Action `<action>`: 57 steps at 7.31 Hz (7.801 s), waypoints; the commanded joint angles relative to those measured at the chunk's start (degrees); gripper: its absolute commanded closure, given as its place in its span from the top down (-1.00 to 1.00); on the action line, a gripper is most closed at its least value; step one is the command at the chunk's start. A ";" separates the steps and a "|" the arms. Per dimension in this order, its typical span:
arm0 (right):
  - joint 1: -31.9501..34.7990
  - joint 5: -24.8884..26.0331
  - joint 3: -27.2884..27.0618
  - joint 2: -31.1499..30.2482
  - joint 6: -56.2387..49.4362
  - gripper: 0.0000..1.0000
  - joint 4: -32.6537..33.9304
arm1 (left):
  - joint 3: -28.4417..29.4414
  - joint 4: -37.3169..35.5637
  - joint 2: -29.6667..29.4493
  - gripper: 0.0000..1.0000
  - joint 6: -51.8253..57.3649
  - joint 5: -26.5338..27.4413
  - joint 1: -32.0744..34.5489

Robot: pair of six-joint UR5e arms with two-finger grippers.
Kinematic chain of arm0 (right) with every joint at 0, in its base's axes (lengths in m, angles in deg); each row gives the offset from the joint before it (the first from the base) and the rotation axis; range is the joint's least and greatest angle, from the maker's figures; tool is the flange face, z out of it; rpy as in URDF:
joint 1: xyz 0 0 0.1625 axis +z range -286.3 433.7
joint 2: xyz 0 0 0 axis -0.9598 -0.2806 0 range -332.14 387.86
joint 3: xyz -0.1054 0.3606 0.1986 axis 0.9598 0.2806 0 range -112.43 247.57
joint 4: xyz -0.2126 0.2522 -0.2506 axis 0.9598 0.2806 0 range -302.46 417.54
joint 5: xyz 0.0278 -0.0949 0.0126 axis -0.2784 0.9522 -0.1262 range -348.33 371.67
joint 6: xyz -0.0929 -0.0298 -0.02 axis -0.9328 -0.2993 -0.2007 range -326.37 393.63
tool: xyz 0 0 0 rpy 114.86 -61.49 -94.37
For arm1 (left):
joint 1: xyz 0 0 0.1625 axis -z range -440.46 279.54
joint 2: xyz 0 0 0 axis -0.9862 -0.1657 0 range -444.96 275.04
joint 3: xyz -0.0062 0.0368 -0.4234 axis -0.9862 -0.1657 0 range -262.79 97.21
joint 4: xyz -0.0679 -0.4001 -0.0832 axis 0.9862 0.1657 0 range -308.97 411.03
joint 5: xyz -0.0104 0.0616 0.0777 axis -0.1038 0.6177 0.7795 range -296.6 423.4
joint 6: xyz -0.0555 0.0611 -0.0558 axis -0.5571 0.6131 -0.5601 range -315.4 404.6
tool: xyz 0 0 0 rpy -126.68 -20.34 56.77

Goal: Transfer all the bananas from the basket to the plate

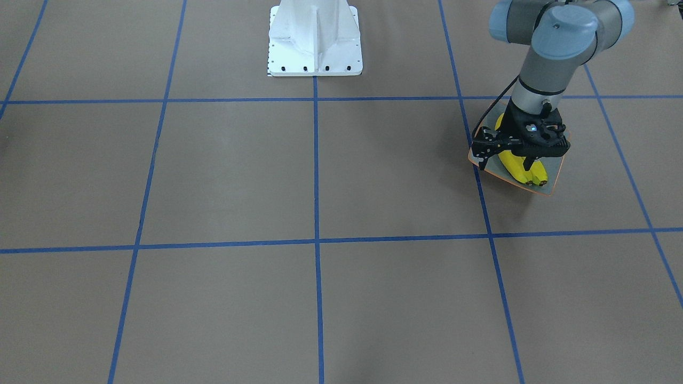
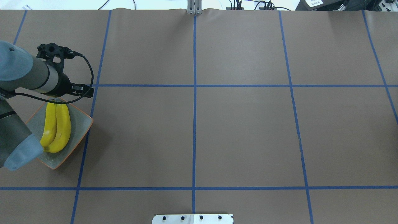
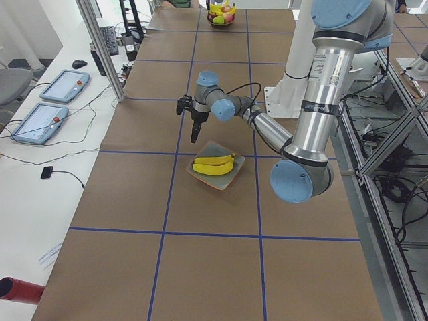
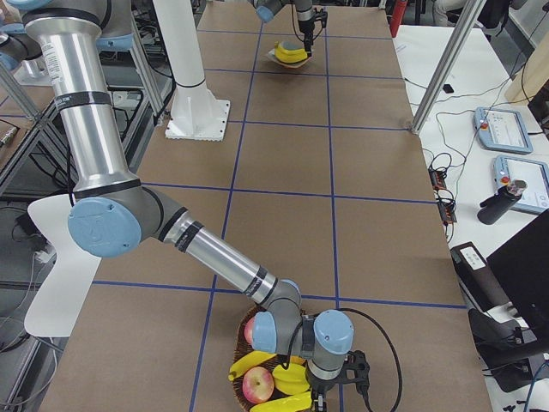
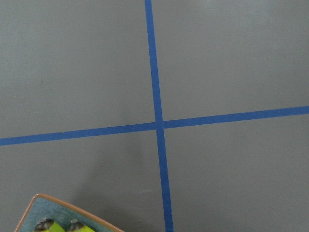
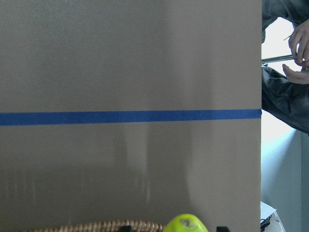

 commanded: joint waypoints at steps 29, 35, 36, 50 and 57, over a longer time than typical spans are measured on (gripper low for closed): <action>-37.12 -17.04 -42.27 27.51 71.52 -1.00 24.61 | 14.91 36.23 -21.61 1.00 -31.96 0.00 -8.61; -45.21 -10.18 -49.04 30.59 82.70 -1.00 24.87 | 21.85 42.78 -29.88 1.00 -36.04 4.75 -13.44; -45.21 -10.35 -50.27 30.06 82.71 -1.00 24.96 | 22.55 42.78 -29.97 1.00 -36.04 4.75 -13.71; -45.04 -10.62 -52.84 27.95 82.71 -1.00 25.13 | 25.19 42.69 -31.90 -0.99 -35.95 4.22 -17.23; -44.43 -12.36 -53.97 27.95 83.14 1.00 24.60 | 24.84 42.60 -31.64 -1.00 -37.36 4.13 -17.14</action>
